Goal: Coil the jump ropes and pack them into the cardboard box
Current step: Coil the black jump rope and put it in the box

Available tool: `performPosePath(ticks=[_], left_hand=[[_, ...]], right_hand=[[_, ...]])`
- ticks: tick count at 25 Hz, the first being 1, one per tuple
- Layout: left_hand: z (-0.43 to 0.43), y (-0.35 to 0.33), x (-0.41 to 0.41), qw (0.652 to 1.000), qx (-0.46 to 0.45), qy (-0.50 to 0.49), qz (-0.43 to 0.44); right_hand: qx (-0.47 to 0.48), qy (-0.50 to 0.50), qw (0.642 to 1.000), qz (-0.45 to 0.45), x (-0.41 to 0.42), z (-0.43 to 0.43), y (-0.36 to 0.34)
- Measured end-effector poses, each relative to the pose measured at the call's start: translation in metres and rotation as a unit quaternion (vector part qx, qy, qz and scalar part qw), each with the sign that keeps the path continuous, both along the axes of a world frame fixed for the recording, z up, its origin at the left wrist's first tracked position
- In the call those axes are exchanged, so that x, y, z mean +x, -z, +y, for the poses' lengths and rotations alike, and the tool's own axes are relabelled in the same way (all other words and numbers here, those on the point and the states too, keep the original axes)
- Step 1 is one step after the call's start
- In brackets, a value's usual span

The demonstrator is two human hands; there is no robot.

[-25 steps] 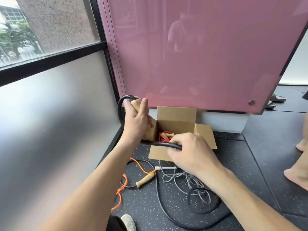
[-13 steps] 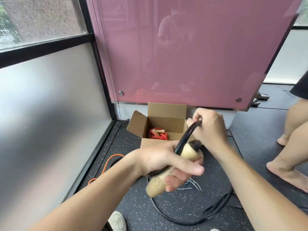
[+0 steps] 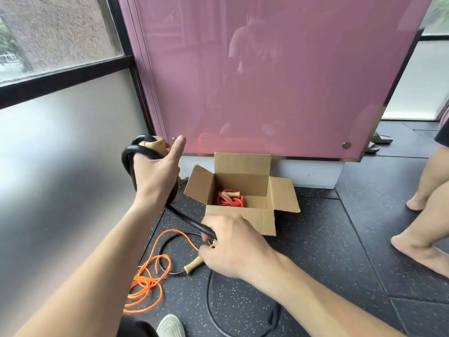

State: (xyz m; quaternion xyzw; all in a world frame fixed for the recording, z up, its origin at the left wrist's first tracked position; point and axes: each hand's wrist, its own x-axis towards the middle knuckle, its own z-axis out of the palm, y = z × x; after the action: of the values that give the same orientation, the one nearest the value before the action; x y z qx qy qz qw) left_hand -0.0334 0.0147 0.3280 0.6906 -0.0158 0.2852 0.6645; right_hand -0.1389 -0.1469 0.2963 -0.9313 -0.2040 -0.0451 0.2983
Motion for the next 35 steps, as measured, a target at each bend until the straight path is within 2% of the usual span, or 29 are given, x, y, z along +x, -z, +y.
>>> performPosePath(ticks=[2, 3, 5, 7, 9, 11, 12, 15, 17, 18, 19, 20, 22, 23, 25, 27, 29, 31, 33, 35], left_hand=[[0.012, 0.006, 0.005, 0.987, 0.157, -0.027, 0.002], [0.014, 0.008, 0.003, 0.973, 0.230, -0.006, 0.003], [0.006, 0.008, -0.007, 0.936, 0.334, 0.106, 0.033], [-0.012, 0.010, -0.018, 0.879, 0.406, 0.231, 0.093], [-0.034, 0.011, -0.034, 0.801, 0.436, 0.377, 0.162], [-0.051, 0.011, -0.051, 0.731, 0.386, 0.523, 0.209], [-0.056, 0.007, -0.061, 0.712, 0.339, 0.574, 0.221], [-0.065, -0.004, -0.089, 0.685, 0.135, 0.676, 0.235], [-0.071, -0.008, -0.096, 0.660, -0.049, 0.723, 0.197], [-0.074, -0.013, -0.095, 0.661, -0.131, 0.721, 0.157], [-0.076, -0.021, -0.091, 0.685, -0.198, 0.692, 0.113], [-0.074, -0.028, -0.083, 0.733, -0.247, 0.630, 0.075], [-0.061, -0.038, -0.058, 0.849, -0.297, 0.437, 0.023], [-0.048, -0.037, -0.043, 0.892, -0.310, 0.328, 0.011], [-0.020, -0.024, -0.017, 0.942, -0.308, 0.134, 0.009], [0.003, -0.005, -0.004, 0.978, -0.210, 0.005, 0.017], [0.015, 0.007, -0.001, 0.998, -0.039, -0.054, 0.024], [0.019, 0.013, 0.000, 0.991, 0.109, -0.065, 0.052], [0.016, 0.013, -0.005, 0.968, 0.230, 0.006, 0.096], [0.002, 0.015, -0.015, 0.909, 0.359, 0.149, 0.150]], right_hand=[[-0.027, 0.000, 0.999, -0.046, 0.000, -0.010, -0.013], [-0.037, 0.010, 0.997, -0.068, 0.004, -0.018, -0.019], [-0.032, 0.059, 0.990, -0.128, 0.012, -0.038, -0.030], [-0.019, 0.108, 0.974, -0.200, 0.020, -0.056, -0.037], [-0.028, 0.145, 0.959, -0.244, 0.027, -0.067, -0.036], [0.005, 0.172, 0.951, -0.257, 0.039, -0.077, -0.031], [0.035, 0.191, 0.948, -0.252, 0.046, -0.082, -0.026], [0.106, 0.250, 0.946, -0.176, 0.065, -0.091, -0.008], [0.160, 0.231, 0.958, -0.055, 0.068, -0.078, 0.003], [0.176, 0.209, 0.962, -0.009, 0.067, -0.067, 0.009], [0.167, 0.188, 0.968, 0.019, 0.065, -0.054, 0.014], [0.139, 0.168, 0.976, 0.028, 0.062, -0.042, 0.019], [0.097, 0.129, 0.985, 0.063, 0.050, -0.015, 0.026], [0.093, 0.106, 0.985, 0.103, 0.038, -0.003, 0.026], [0.066, 0.057, 0.982, 0.168, 0.015, 0.018, 0.025], [0.033, 0.030, 0.985, 0.167, 0.000, 0.028, 0.019], [0.003, 0.021, 0.992, 0.123, -0.003, 0.025, 0.009], [-0.022, 0.030, 0.998, 0.055, 0.001, 0.009, -0.004], [-0.047, 0.060, 0.996, -0.041, 0.007, -0.012, -0.017], [-0.052, 0.101, 0.984, -0.135, 0.013, -0.029, -0.027]])
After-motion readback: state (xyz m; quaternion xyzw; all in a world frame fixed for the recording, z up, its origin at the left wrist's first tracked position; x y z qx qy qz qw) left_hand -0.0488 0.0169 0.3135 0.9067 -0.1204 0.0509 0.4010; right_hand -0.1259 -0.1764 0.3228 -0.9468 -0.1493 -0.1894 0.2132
